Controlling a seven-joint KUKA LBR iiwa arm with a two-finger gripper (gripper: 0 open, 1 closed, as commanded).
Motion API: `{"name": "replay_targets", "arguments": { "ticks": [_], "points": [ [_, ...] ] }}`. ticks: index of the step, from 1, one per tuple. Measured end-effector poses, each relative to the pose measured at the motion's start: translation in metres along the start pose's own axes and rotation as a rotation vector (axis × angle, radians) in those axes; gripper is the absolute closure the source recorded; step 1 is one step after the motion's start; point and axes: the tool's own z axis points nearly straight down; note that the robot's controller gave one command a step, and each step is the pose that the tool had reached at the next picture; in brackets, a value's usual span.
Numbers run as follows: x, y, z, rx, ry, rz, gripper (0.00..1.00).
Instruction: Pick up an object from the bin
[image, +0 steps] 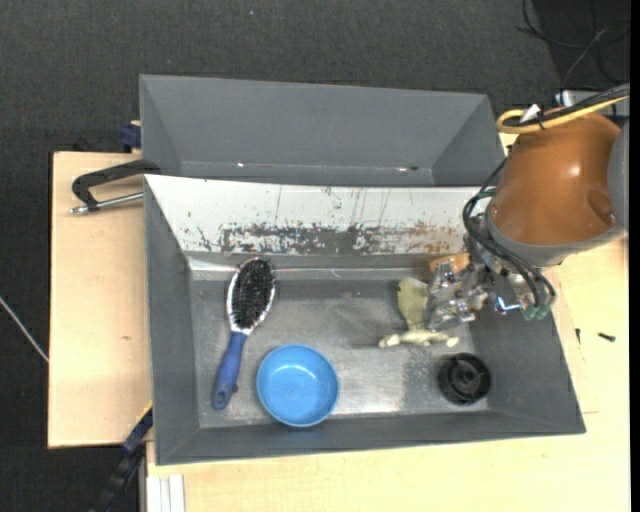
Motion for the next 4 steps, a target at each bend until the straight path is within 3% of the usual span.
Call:
{"name": "replay_targets", "arguments": {
  "ticks": [1,2,3,4],
  "points": [
    [0.000,0.000,-0.001,0.001,-0.001,0.001,0.00],
    [0.001,-0.008,0.098,-0.001,-0.003,-0.090,0.00],
    [0.000,-0.009,0.100,0.001,-0.009,-0.090,1.00],
    [0.002,-0.008,0.103,0.001,-0.006,-0.090,0.00]
  ]
}}
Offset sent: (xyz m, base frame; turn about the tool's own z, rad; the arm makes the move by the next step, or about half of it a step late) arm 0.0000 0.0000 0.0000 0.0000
